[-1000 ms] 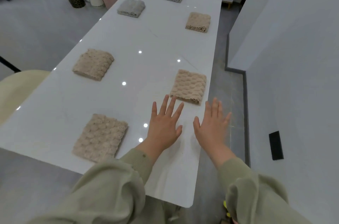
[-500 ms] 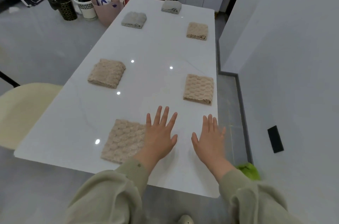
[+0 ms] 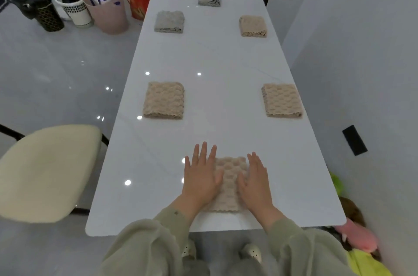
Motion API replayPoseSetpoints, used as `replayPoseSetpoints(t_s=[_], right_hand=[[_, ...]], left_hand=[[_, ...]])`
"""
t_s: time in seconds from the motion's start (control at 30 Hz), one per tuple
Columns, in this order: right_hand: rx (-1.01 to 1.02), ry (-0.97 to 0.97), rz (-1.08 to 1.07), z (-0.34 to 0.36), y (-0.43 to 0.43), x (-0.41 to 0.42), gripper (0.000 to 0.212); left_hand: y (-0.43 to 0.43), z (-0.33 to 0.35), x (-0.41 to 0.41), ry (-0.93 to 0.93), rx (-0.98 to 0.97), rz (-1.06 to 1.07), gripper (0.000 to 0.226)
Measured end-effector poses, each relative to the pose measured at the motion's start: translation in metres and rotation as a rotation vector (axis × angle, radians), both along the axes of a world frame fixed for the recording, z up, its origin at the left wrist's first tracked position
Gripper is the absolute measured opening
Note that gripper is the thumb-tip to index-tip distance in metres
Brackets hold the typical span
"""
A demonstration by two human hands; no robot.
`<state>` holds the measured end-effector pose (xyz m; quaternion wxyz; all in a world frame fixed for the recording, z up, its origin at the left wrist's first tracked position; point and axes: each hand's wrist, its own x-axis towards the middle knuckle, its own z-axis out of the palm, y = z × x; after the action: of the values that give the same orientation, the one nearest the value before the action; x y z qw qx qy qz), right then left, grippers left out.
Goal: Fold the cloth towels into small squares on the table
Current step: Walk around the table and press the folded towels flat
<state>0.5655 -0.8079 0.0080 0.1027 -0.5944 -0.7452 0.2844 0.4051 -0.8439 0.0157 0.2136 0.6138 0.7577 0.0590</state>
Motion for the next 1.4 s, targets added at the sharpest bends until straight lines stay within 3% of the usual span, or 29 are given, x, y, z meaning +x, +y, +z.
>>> replayPoseSetpoints(t_s=[0.1, 0.23, 0.33, 0.7, 1.17, 1.4], right_hand=[[-0.046, 0.109, -0.098, -0.002, -0.006, -0.002, 0.058], [-0.199, 0.332, -0.371, -0.006, -0.005, 0.002, 0.058], [-0.223, 0.419, -0.477, -0.013, -0.004, 0.002, 0.053], [-0.236, 0.504, -0.367, -0.016, -0.010, -0.024, 0.053], [-0.243, 0.466, -0.336, -0.017, -0.006, -0.014, 0.054], [-0.190, 0.478, -0.489, -0.020, -0.007, -0.003, 0.046]], left_hand=[[-0.010, -0.016, -0.005, -0.283, 0.085, 0.100, 0.064], [-0.021, -0.024, -0.008, -0.824, 0.141, 0.467, 0.057], [-0.023, -0.025, -0.005, -0.977, 0.134, 0.549, 0.054], [-0.022, -0.031, 0.018, -1.020, 0.196, 0.569, 0.052], [-0.030, -0.032, 0.023, -0.954, 0.188, 0.507, 0.061], [-0.014, -0.034, -0.013, -0.736, 0.179, 0.300, 0.054]])
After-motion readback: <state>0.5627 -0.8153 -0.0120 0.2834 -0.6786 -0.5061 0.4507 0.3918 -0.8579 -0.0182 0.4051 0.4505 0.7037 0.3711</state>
